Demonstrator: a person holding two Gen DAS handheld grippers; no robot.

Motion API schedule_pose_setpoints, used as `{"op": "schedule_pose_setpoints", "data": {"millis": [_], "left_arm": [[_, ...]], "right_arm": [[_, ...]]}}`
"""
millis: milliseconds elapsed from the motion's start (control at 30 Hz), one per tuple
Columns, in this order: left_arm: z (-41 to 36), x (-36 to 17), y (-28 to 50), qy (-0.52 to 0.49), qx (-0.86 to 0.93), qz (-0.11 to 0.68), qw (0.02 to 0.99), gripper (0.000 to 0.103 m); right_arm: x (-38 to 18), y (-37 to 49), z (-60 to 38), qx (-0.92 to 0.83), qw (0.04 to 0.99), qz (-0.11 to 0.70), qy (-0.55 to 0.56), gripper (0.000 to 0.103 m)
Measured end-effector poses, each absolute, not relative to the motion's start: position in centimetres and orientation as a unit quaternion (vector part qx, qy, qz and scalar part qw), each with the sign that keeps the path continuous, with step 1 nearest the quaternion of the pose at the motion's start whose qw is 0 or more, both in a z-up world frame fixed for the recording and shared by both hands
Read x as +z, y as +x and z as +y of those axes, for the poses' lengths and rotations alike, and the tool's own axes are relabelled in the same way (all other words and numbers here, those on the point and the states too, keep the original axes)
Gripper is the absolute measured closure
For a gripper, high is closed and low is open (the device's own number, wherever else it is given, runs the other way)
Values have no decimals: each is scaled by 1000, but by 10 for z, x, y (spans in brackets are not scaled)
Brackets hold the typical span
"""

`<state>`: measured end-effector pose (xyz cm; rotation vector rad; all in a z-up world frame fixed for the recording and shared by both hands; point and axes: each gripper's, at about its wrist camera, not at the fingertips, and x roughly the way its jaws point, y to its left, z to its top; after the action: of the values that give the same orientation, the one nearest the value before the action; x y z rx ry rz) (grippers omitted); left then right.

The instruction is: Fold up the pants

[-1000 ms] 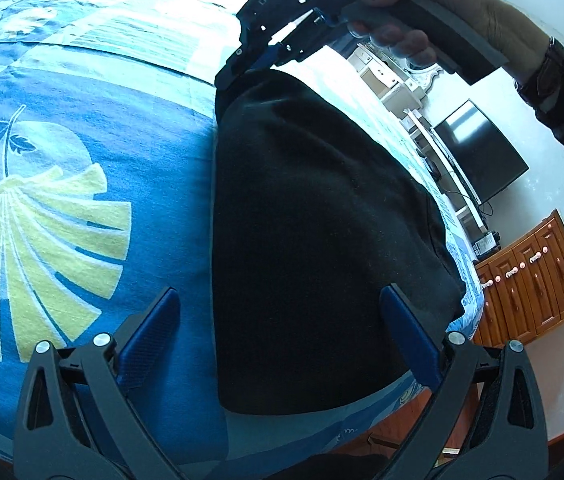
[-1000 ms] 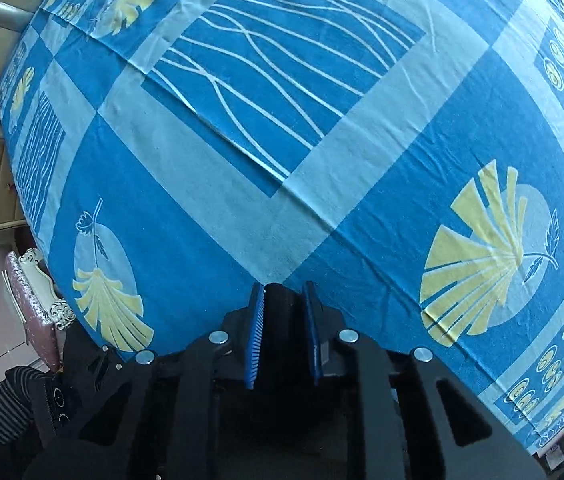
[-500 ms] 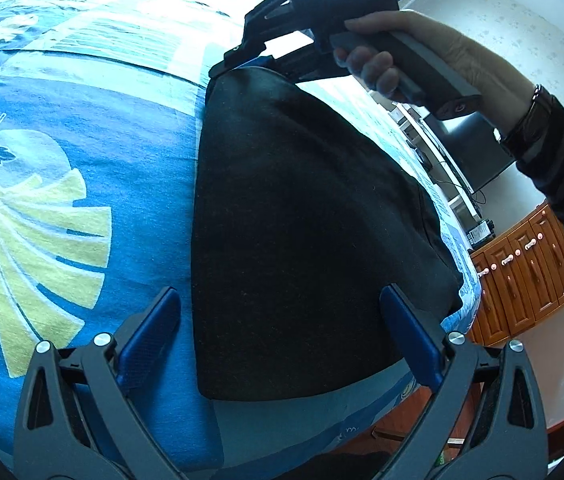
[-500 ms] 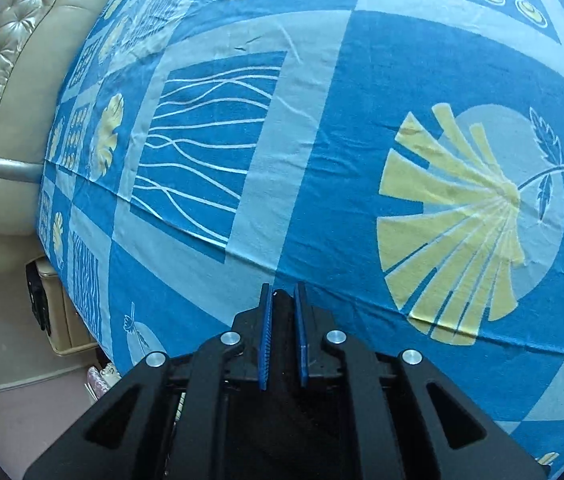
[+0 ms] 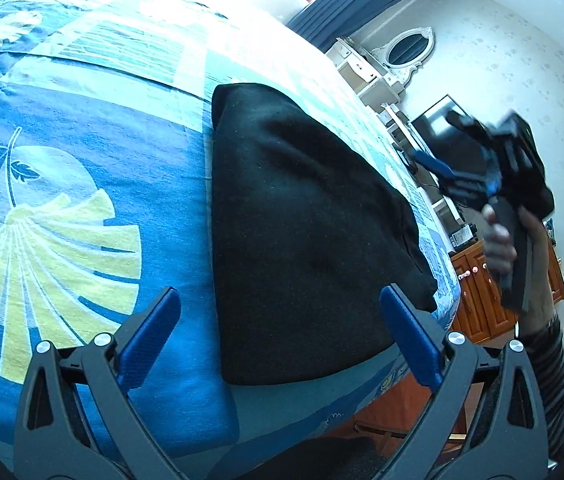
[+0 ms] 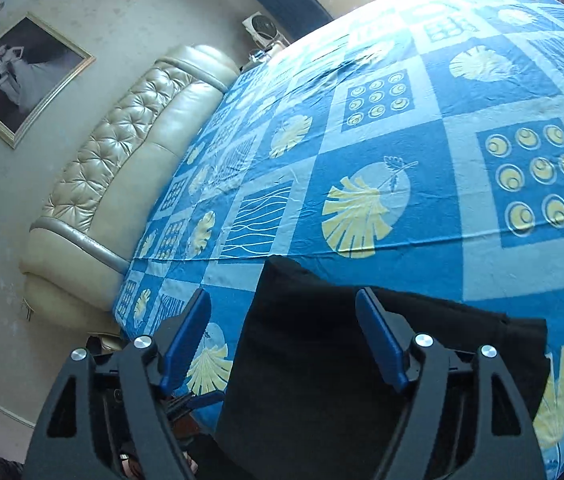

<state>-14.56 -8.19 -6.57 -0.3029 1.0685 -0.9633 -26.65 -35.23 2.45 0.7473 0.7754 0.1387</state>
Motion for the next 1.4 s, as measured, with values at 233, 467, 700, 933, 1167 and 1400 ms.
{"op": "schedule_pose_setpoints", "data": {"millis": [233,467,700,933,1167,1400], "left_arm": [[-94,-82,-133,-163,-458,520,702,4],[-105,-84,-131,-177,-478,532,675,4],[-114,-89,-129,-188,-472,540,671,15],[-107,-97,-124,-178,-452,561,670,57],[-108,-89,-128,-165,-436,557,688,66],[-113,-81,-132,-138,-427,548,706,68]], "right_arm": [[-39,-390,-419,-17,823,347,450,23],[-98,-392,-402,28,784,367,499,23],[-97,-372,-378,54,795,368,479,24],[-106,-376,-381,49,792,381,475,60],[-103,-376,-375,46,799,374,468,63],[-100,-371,-368,43,802,371,466,64]]}}
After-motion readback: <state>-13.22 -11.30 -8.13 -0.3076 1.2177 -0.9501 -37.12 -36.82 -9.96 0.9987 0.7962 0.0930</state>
